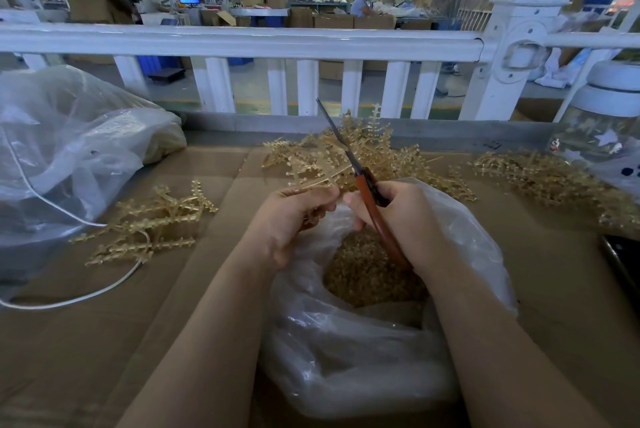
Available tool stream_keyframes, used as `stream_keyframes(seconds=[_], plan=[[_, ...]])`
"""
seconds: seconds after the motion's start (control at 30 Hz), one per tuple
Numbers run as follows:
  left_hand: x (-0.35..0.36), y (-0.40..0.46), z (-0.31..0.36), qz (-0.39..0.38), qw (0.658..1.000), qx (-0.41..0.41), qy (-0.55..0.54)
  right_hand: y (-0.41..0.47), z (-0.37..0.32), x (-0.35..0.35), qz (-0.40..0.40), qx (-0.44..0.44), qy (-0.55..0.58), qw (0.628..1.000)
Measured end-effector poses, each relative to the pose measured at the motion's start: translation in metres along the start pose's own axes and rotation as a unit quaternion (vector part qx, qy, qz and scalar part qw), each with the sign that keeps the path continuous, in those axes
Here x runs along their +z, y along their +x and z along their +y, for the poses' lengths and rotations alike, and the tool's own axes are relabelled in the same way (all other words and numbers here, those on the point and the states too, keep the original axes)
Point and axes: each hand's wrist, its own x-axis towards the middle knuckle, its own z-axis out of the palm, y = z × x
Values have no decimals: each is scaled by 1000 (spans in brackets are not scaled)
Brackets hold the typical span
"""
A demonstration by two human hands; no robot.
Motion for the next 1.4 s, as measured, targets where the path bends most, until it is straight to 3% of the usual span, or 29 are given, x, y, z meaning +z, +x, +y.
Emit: stream_keyframes(seconds=[0.37,0.53,0.77,0.9,1.4], plan=[[1,2,0,30,999,22,-19,1,0,-2,-12,-2,47,999],[-4,6,1,117,991,43,-43,-1,4,-5,47,-49,-89,994],[-5,2,6,166,982,81,-38,-8,1,-7,38,-120,-282,951],[-5,1,7,153,984,86,-30,-10,-2,-11,63,-128,-340,929],[-3,0,6,82,990,117,3,-7,2,-8,42,-114,-327,937]])
